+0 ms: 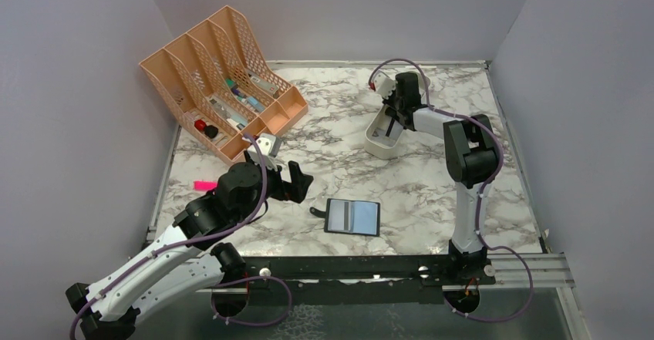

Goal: Put the credit cards into the card holder
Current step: Pick up the credit card from the storage box.

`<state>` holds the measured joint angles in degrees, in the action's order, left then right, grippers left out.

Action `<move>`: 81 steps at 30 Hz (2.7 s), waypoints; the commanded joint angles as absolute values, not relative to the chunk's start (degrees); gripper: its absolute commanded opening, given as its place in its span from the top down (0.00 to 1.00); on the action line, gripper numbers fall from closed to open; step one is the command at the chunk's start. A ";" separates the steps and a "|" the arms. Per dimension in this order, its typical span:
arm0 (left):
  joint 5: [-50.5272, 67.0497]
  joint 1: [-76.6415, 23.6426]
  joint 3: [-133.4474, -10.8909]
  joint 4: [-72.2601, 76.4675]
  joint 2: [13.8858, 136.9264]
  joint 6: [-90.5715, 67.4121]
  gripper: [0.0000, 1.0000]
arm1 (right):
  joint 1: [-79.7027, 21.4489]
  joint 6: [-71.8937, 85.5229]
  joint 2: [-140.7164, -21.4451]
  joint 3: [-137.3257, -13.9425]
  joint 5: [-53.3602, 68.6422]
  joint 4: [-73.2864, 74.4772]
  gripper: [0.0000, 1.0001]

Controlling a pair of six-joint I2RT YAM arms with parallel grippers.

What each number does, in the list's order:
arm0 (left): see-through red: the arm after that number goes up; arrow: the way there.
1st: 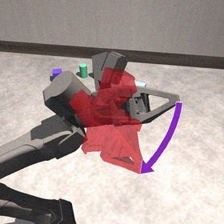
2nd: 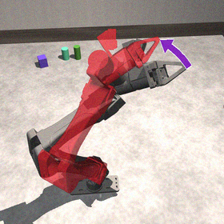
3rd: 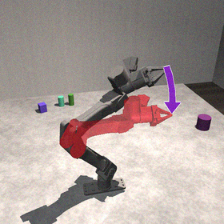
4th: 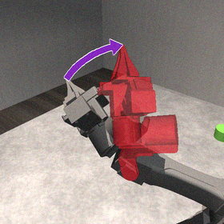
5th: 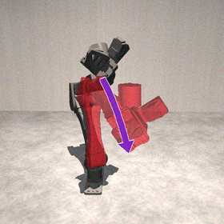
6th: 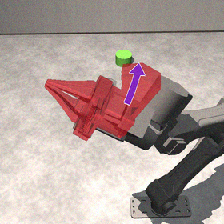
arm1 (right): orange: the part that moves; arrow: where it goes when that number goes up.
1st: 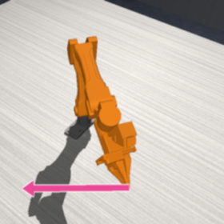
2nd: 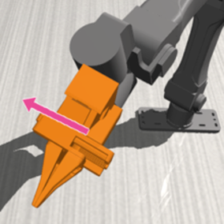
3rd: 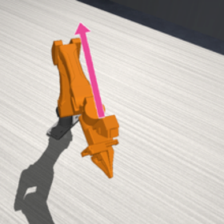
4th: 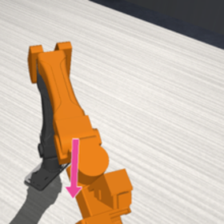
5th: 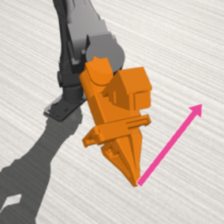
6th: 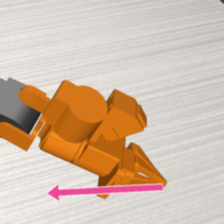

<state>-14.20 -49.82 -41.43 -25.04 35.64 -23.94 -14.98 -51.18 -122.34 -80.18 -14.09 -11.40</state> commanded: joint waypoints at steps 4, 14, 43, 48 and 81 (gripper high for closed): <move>-15.29 -49.63 -40.78 -24.78 34.87 -23.90 0.01 | -13.98 -49.97 -119.41 -81.19 -14.49 -11.33 0.75; -15.29 -49.65 -40.74 -24.72 34.73 -23.95 0.01 | -13.72 -49.42 -118.30 -81.71 -13.52 -9.22 0.74; -15.21 -49.61 -40.52 -24.70 34.65 -23.99 0.01 | -13.54 -48.42 -116.82 -83.77 -11.59 -4.94 0.79; -15.18 -49.64 -40.52 -24.69 34.78 -23.99 0.01 | -13.54 -48.39 -116.22 -83.83 -10.25 -3.44 0.87; -10.98 -49.65 -39.57 -22.93 37.31 -32.07 0.10 | -15.88 -3.74 -87.48 -79.48 22.71 13.04 0.99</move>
<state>-14.24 -49.82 -39.81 -25.02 37.63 -26.94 -15.09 -21.12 -95.35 -84.03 9.96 15.00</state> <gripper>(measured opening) 0.939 0.017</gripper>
